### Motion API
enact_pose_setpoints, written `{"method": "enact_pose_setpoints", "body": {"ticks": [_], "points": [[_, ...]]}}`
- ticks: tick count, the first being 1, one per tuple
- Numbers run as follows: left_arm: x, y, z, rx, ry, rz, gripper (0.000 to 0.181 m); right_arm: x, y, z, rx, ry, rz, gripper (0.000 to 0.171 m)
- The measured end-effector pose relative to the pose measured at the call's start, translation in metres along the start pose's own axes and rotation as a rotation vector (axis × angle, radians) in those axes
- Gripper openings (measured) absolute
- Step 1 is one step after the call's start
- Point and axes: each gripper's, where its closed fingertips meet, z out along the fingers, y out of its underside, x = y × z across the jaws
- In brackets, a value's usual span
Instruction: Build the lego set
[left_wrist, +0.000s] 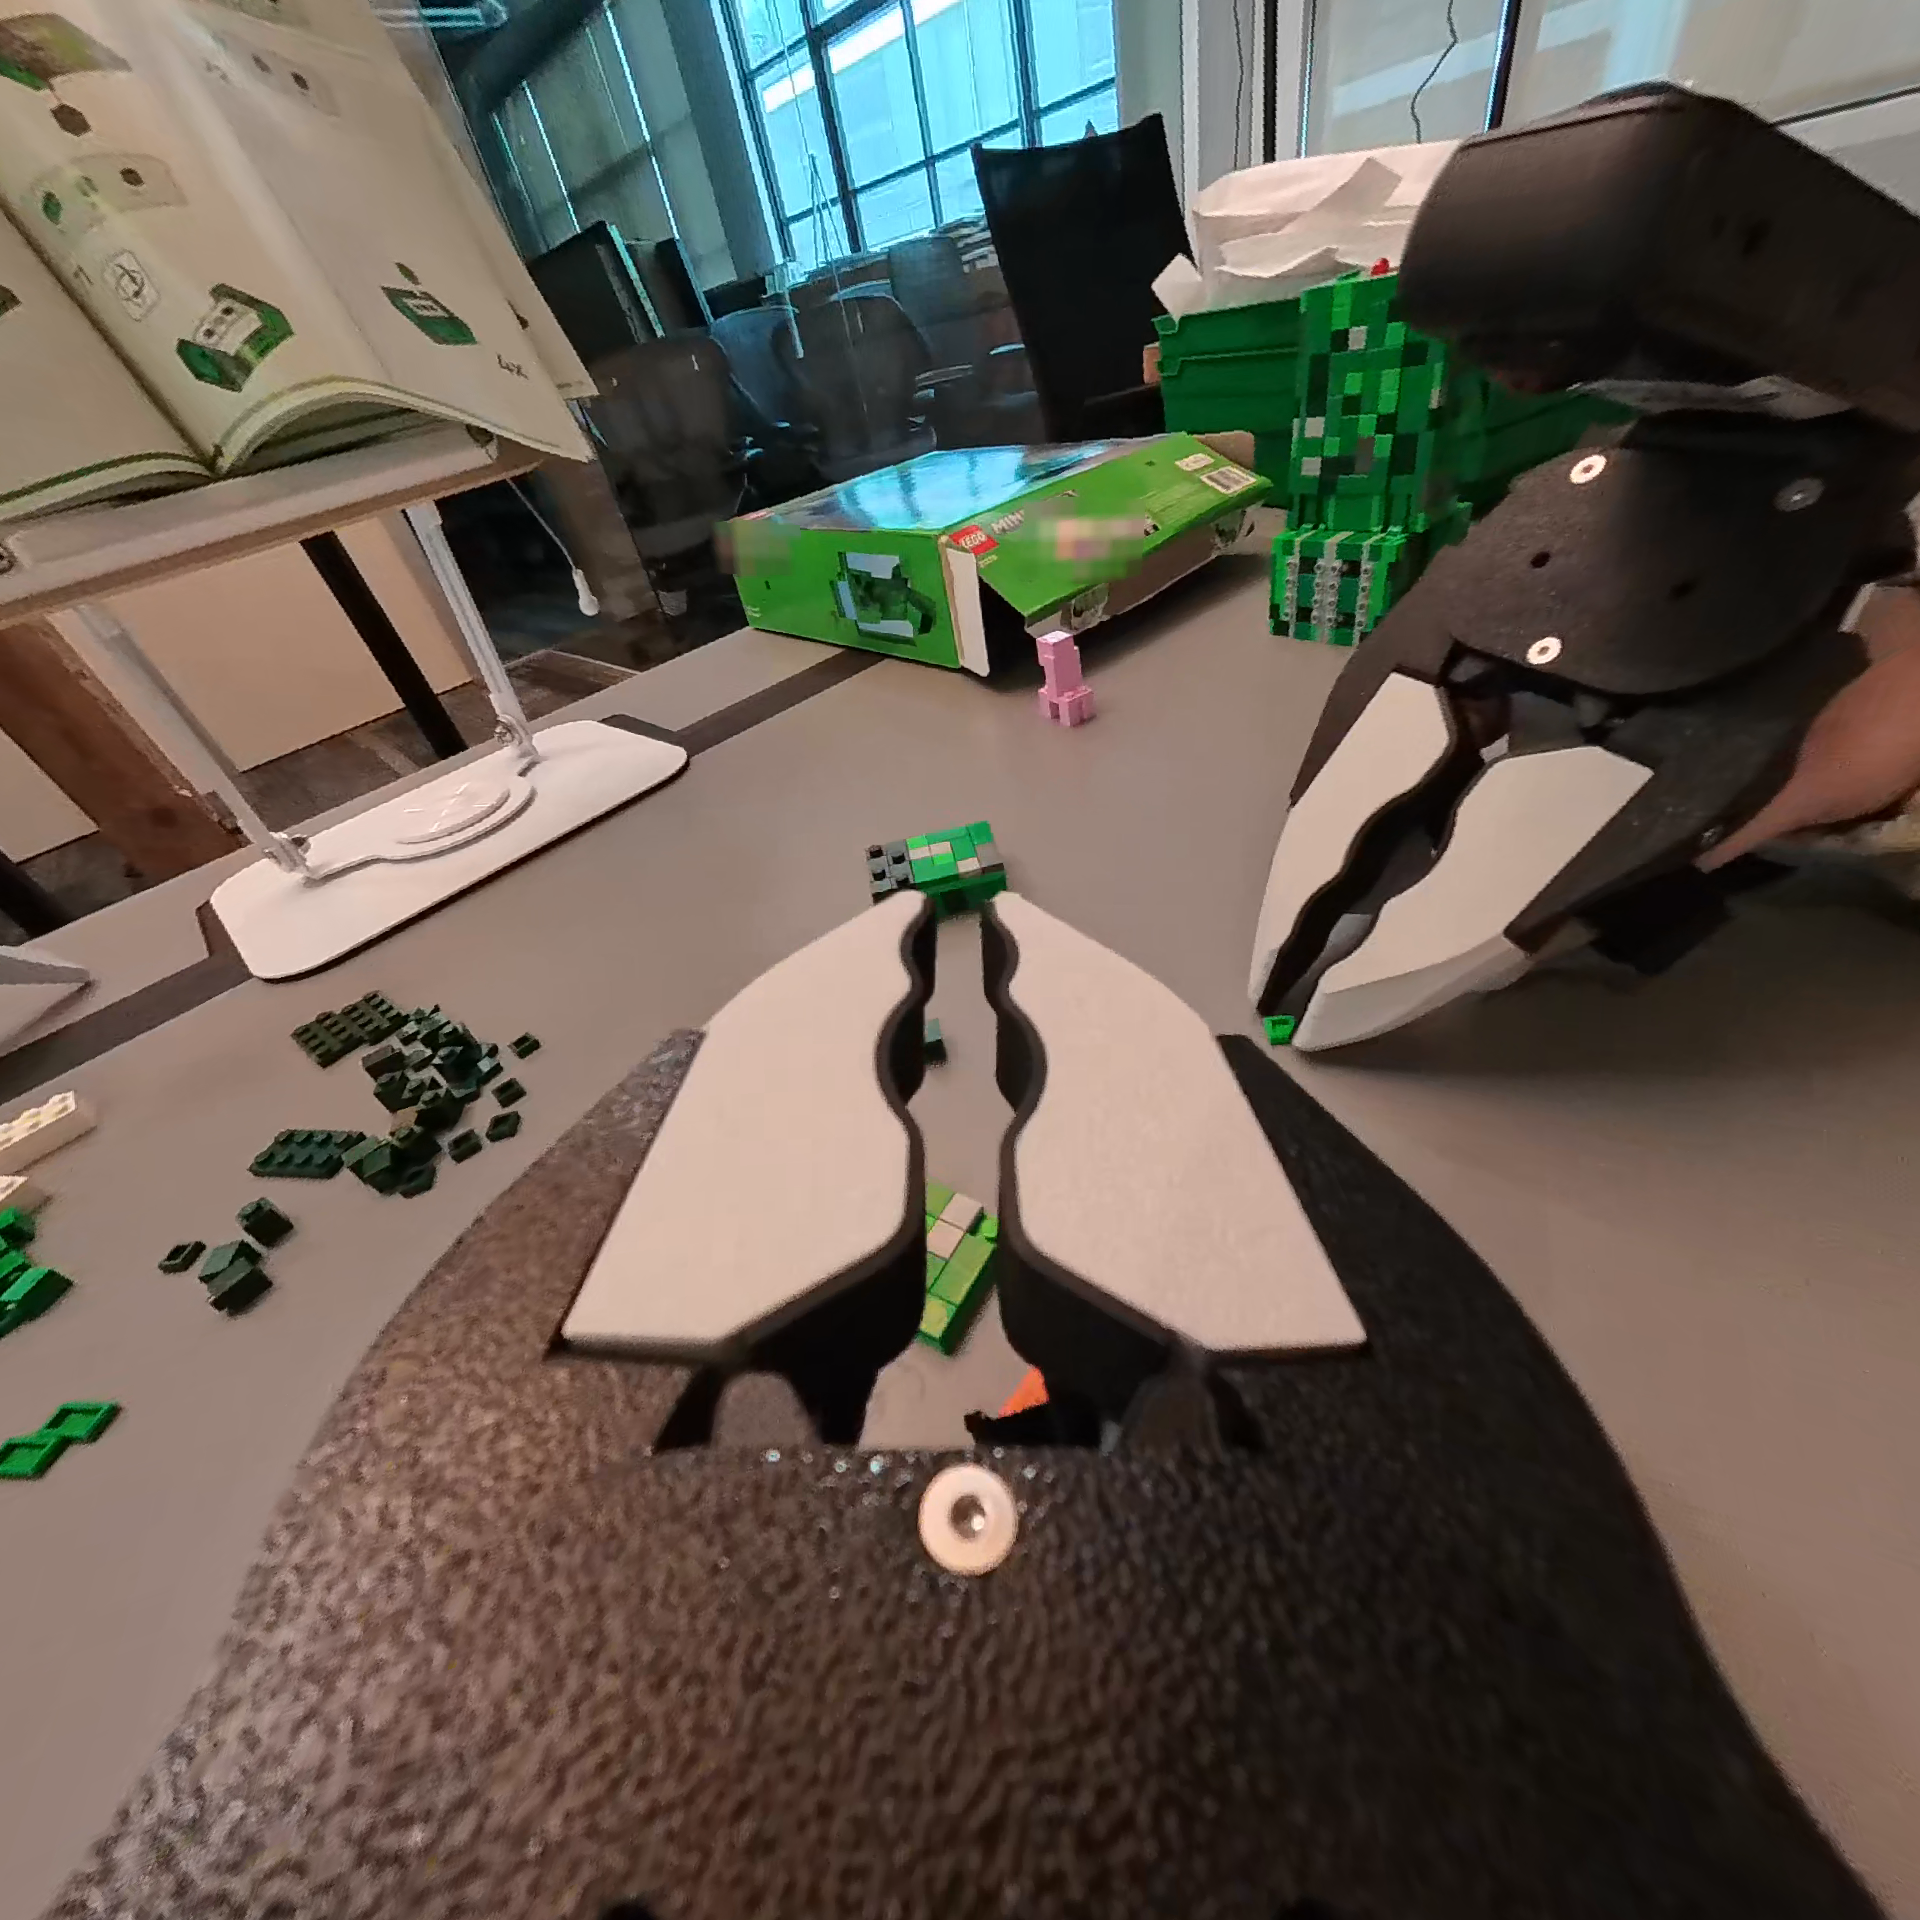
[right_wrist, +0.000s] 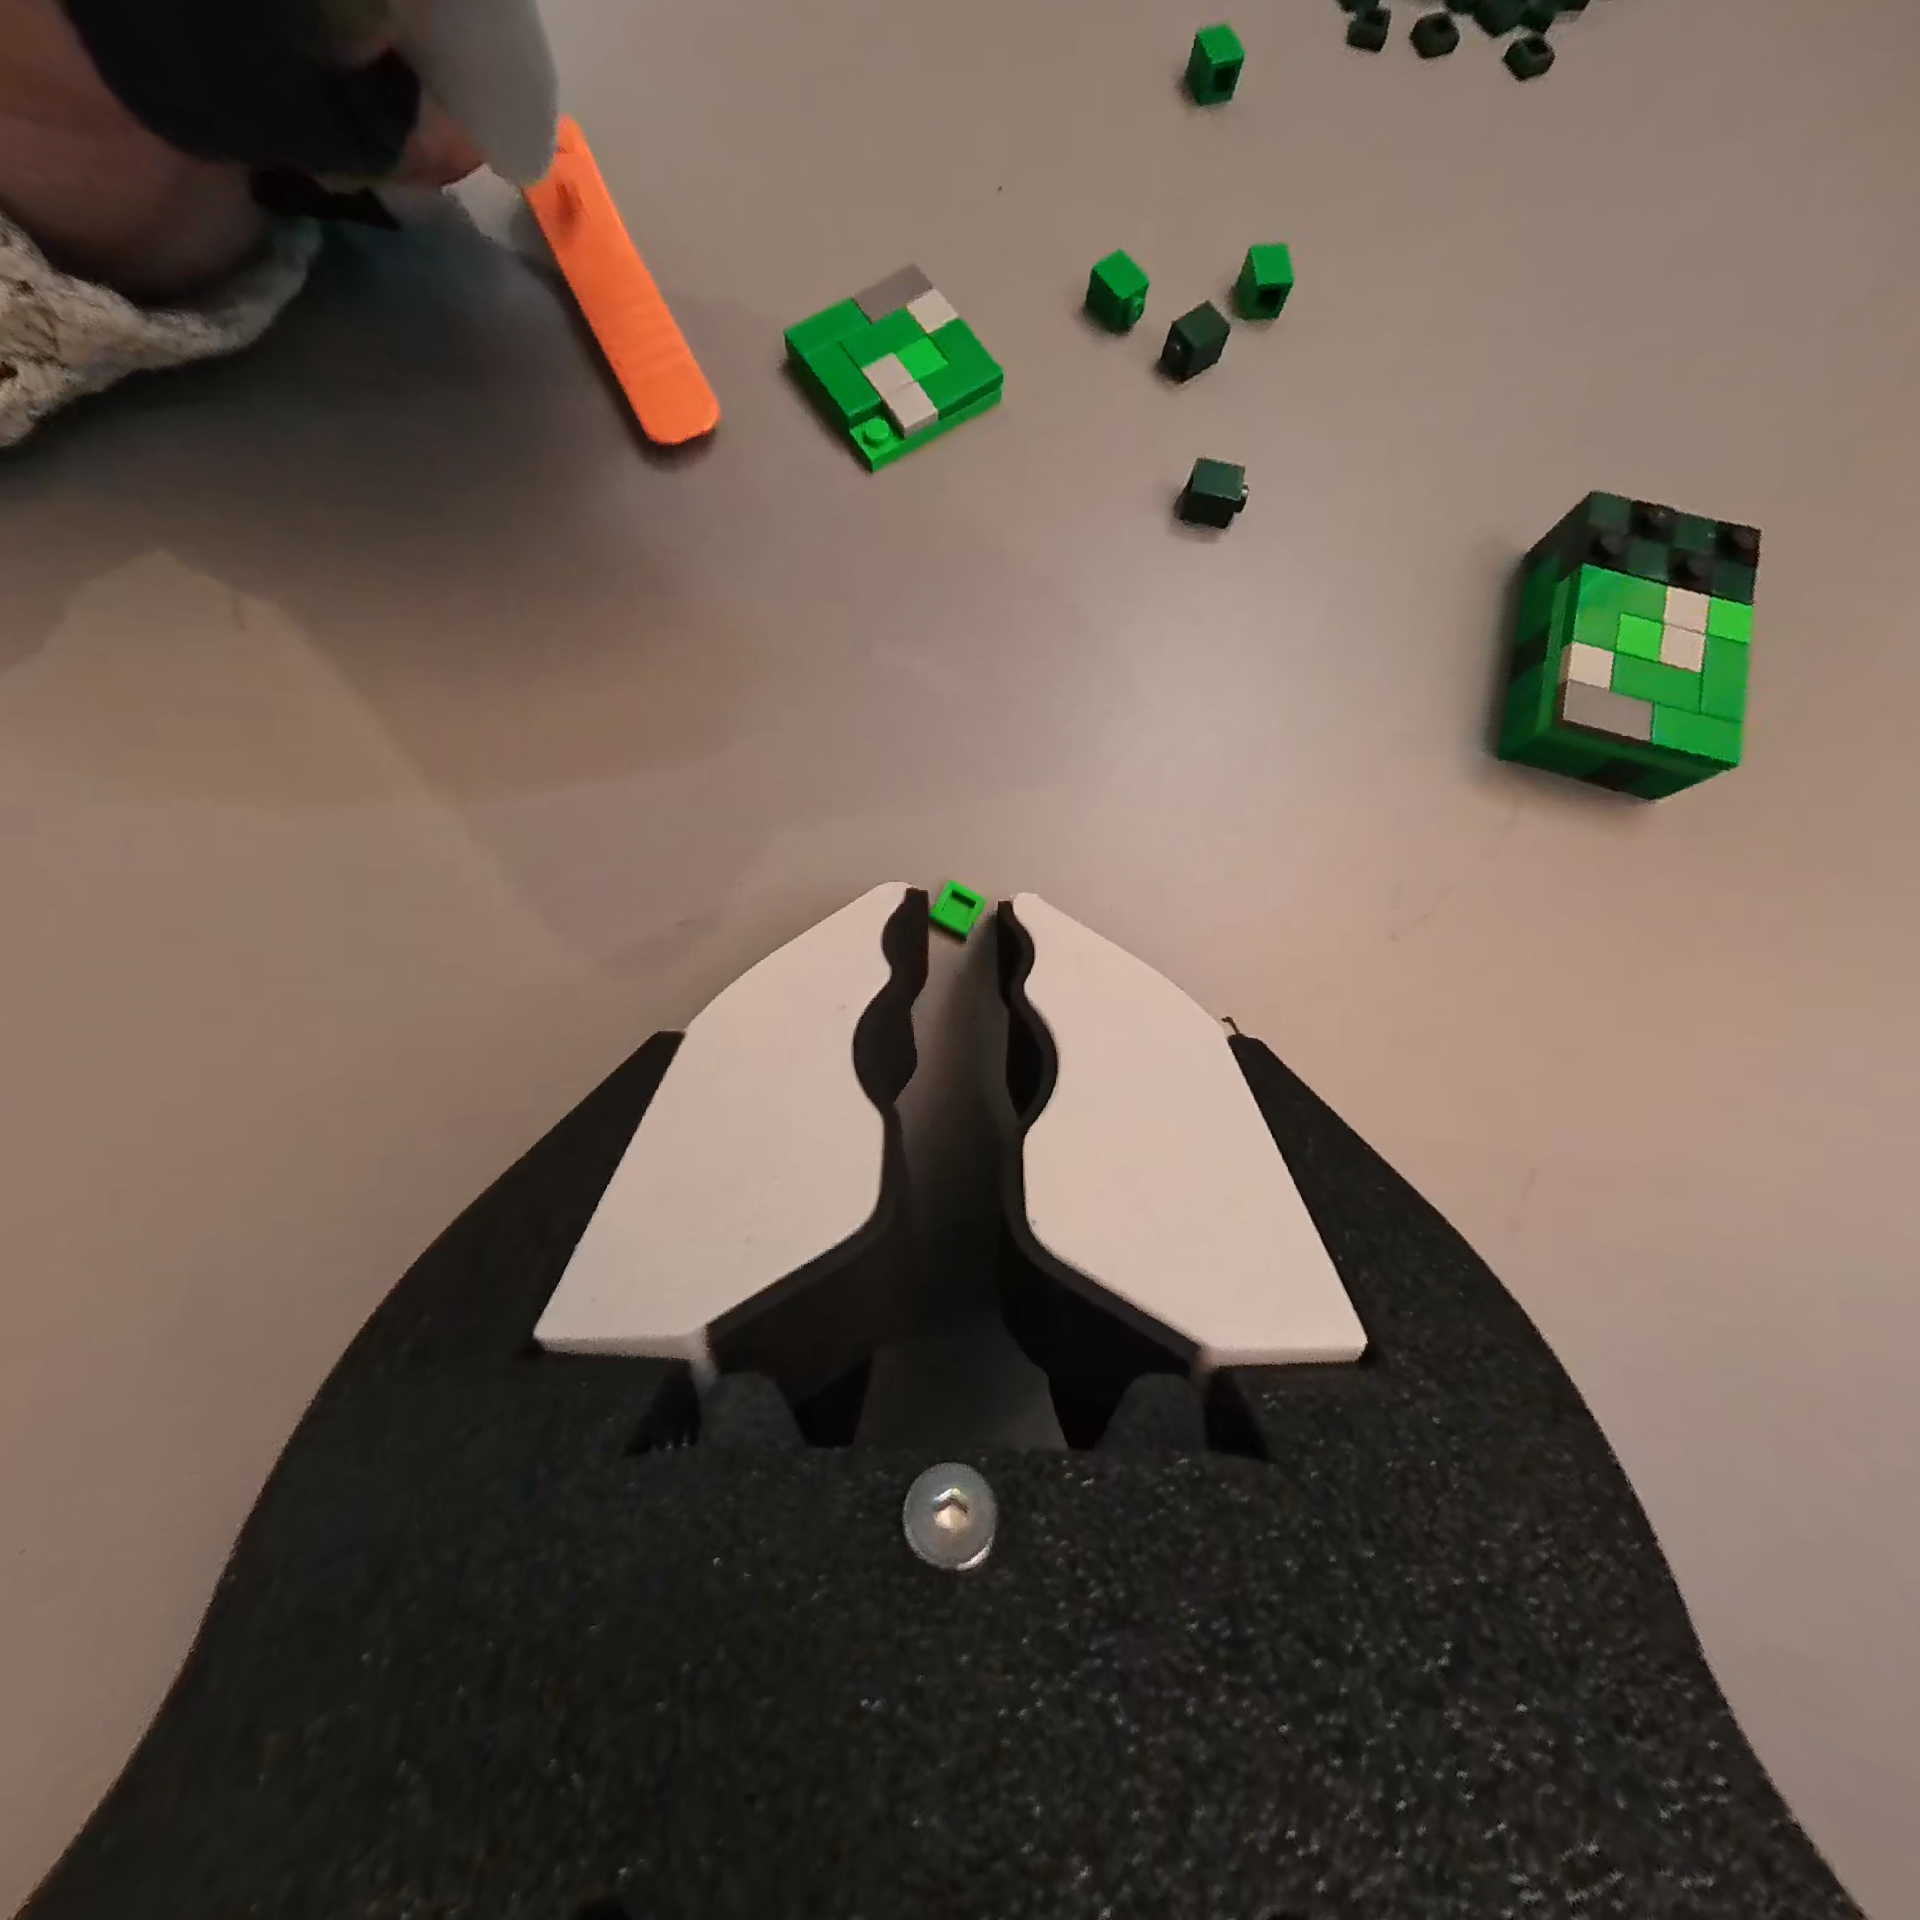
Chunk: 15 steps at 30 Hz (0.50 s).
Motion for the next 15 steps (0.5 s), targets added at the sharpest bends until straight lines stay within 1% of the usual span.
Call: {"method": "enact_pose_setpoints", "body": {"ticks": [7, 11, 12, 15], "points": [[0.001, 0.001, 0.000, -0.003, 0.014, -0.006, 0.007, 0.003, -0.002, 0.002, -0.008, 0.016, 0.002, 0.009], [0.007, 0.001, 0.001, -0.006, 0.042, 0.005, 0.006, 0.004, -0.010, -0.002, 0.074, 0.080, -0.088, 0.008], [0.011, 0.001, 0.002, -0.002, 0.071, -0.005, 0.004, 0.004, -0.014, -0.005, 0.107, 0.103, -0.125, 0.008], [0.030, 0.000, 0.004, -0.006, 0.223, -0.103, 0.009, 0.007, -0.027, -0.014, 0.213, 0.215, -0.274, 0.008]]}}
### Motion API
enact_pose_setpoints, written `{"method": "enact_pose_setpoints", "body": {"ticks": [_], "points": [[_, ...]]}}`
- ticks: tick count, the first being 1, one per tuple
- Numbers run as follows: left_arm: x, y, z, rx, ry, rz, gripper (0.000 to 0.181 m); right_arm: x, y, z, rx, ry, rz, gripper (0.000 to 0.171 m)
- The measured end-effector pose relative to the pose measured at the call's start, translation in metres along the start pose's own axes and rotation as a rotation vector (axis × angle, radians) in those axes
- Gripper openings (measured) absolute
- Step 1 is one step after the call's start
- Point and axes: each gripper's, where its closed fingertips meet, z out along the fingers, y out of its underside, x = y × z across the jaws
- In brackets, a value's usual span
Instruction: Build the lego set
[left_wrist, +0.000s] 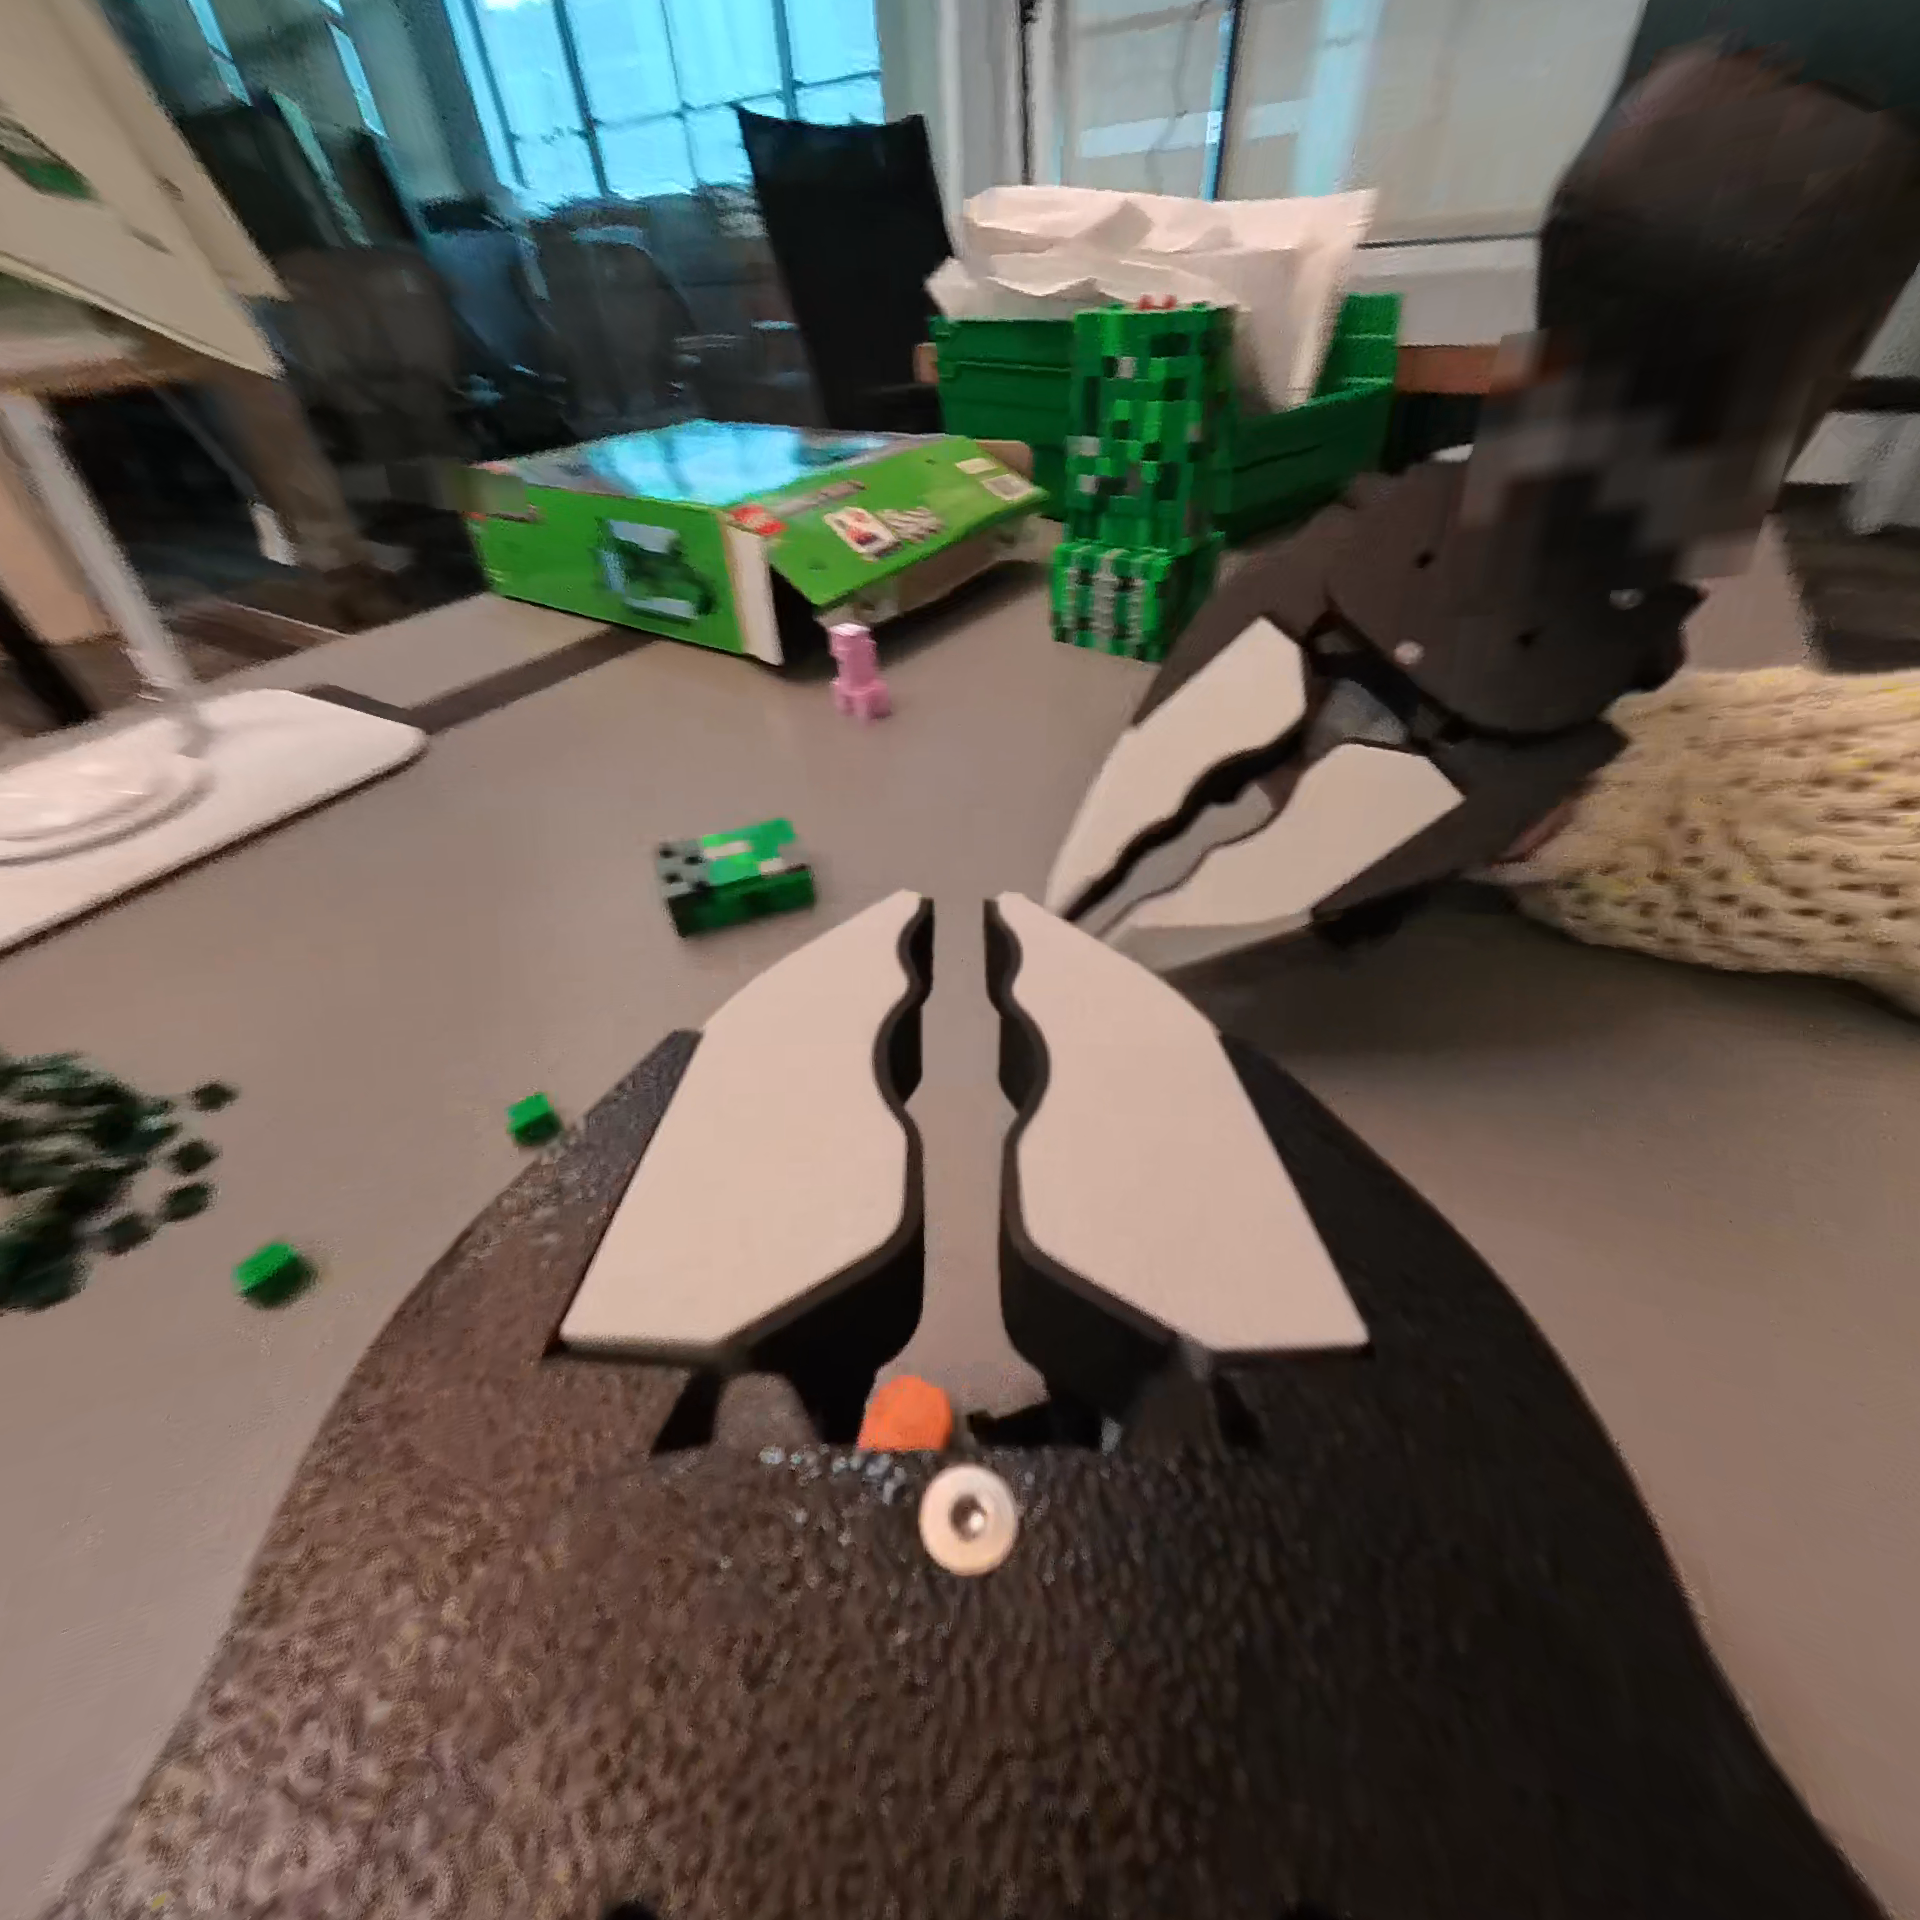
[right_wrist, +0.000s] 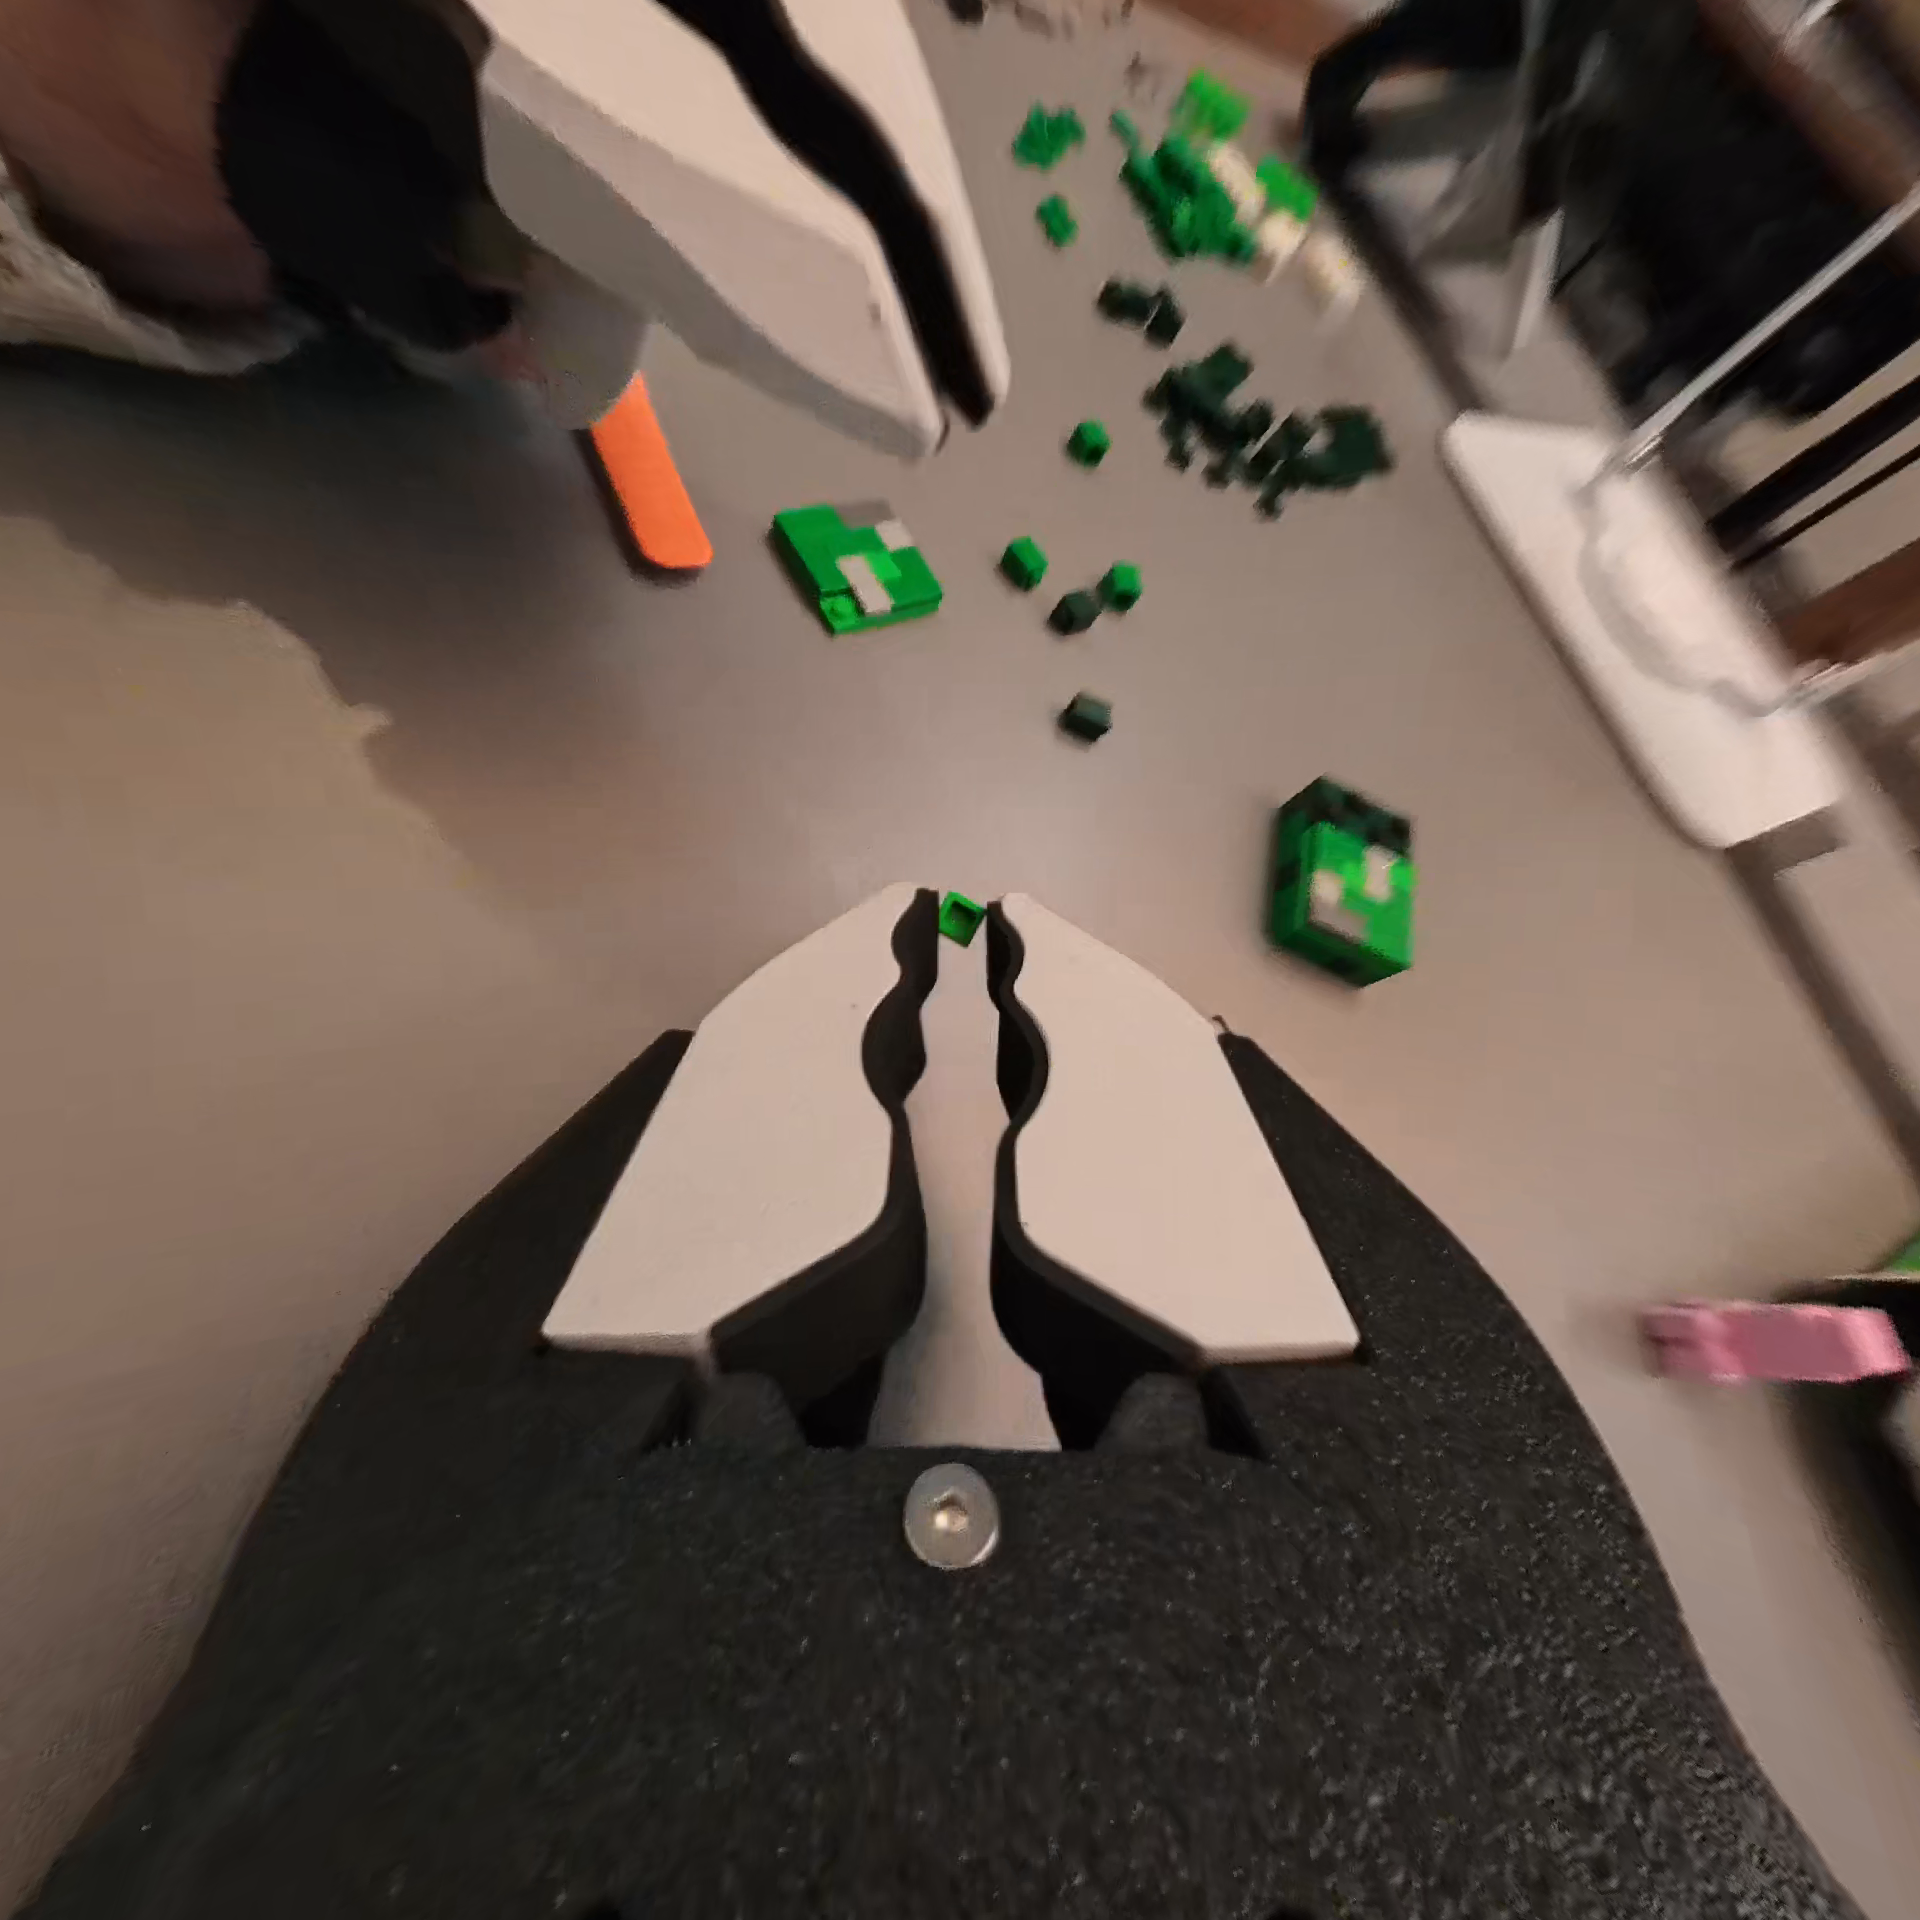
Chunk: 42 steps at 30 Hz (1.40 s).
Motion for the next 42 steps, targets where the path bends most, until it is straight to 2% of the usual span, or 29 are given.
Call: {"method": "enact_pose_setpoints", "body": {"ticks": [4, 8, 13, 20, 30, 34, 42], "points": [[0.020, -0.001, 0.000, 0.003, 0.178, -0.127, 0.005, 0.003, -0.025, -0.014, 0.182, 0.124, -0.214, 0.008], [0.026, -0.001, 0.000, -0.006, 0.258, -0.234, 0.015, -0.003, -0.042, -0.023, 0.309, 0.222, -0.306, 0.008], [0.026, 0.005, 0.005, -0.061, 0.252, -0.242, 0.029, -0.015, -0.044, -0.014, 0.291, 0.239, -0.412, 0.008], [0.031, 0.010, 0.008, -0.098, 0.280, -0.227, 0.018, -0.019, -0.044, -0.012, 0.287, 0.234, -0.433, 0.008], [0.034, 0.018, 0.013, -0.169, 0.307, -0.253, 0.015, -0.021, -0.045, -0.012, 0.289, 0.238, -0.457, 0.007], [0.039, 0.018, 0.012, -0.172, 0.354, -0.265, 0.003, -0.022, -0.044, -0.012, 0.287, 0.234, -0.463, 0.007], [0.040, 0.017, 0.011, -0.172, 0.359, -0.258, 0.002, -0.023, -0.045, -0.013, 0.292, 0.249, -0.482, 0.007]]}}
